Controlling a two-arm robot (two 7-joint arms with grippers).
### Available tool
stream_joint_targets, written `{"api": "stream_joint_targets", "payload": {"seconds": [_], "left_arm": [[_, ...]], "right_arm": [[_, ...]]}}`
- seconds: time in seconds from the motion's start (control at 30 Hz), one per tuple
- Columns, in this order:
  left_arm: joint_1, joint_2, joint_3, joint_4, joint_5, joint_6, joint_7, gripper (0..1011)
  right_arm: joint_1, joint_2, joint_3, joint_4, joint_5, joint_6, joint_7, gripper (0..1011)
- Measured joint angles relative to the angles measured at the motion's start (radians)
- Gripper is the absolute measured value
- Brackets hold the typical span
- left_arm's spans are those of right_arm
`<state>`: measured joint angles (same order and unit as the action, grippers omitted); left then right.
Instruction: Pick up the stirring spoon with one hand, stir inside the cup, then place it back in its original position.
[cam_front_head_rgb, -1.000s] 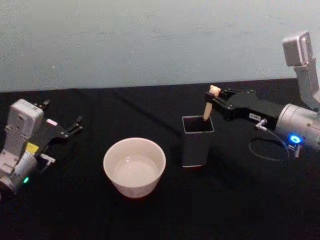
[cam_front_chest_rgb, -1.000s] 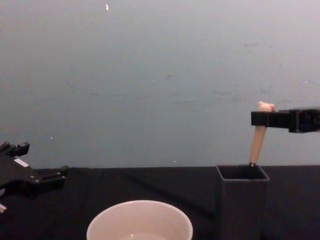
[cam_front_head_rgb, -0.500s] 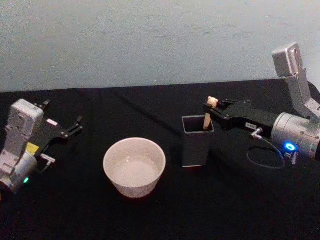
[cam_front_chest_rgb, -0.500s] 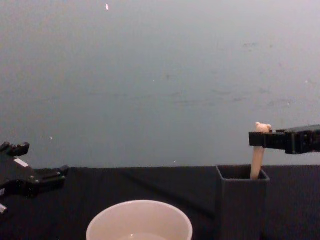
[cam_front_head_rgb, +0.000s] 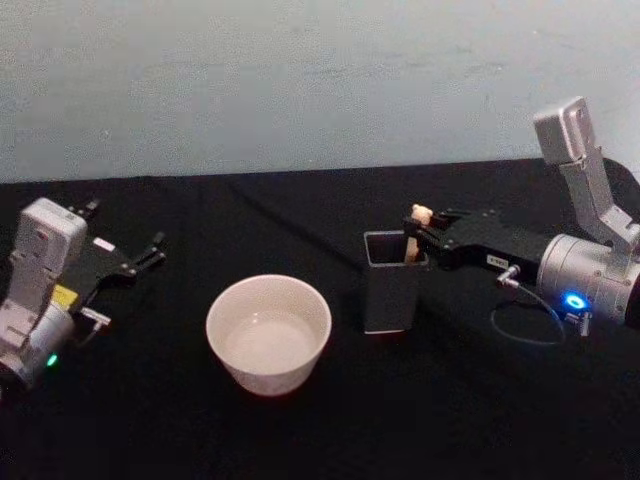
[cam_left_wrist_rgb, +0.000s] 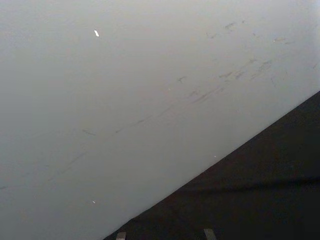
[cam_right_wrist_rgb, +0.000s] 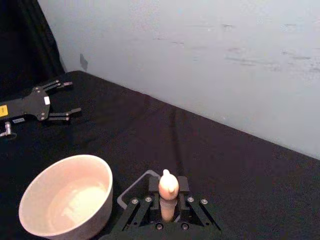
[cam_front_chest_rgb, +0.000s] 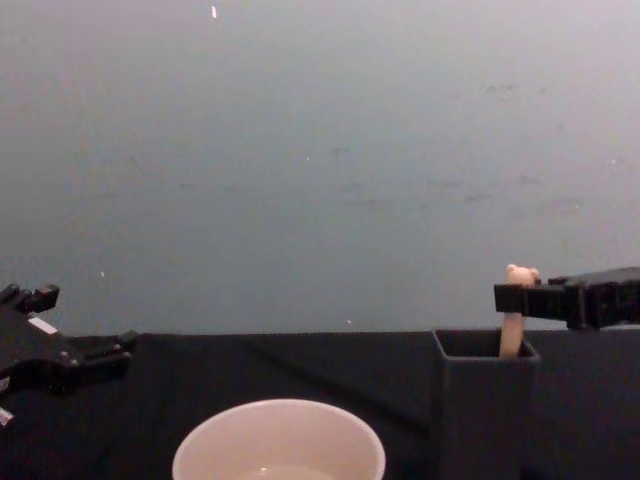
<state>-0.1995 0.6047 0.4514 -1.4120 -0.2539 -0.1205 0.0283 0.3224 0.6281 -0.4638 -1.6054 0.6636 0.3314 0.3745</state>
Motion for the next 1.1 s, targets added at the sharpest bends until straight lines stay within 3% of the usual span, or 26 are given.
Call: {"api": "stream_joint_targets", "payload": {"seconds": [0.33, 0.9, 1.1], "left_arm": [[0.000, 0.000, 0.000, 0.000, 0.000, 0.000, 0.000, 1001], [0.000, 0.000, 0.000, 0.000, 0.000, 0.000, 0.000, 1001], [0.000, 0.000, 0.000, 0.000, 0.000, 0.000, 0.000, 1001]], "right_arm": [[0.000, -0.007, 0.002, 0.005, -0.025, -0.001, 0.003, 213], [0.001, -0.005, 0.002, 0.005, -0.022, -0.002, 0.003, 213], [0.001, -0.005, 0.002, 0.004, -0.020, -0.002, 0.003, 388]]}}
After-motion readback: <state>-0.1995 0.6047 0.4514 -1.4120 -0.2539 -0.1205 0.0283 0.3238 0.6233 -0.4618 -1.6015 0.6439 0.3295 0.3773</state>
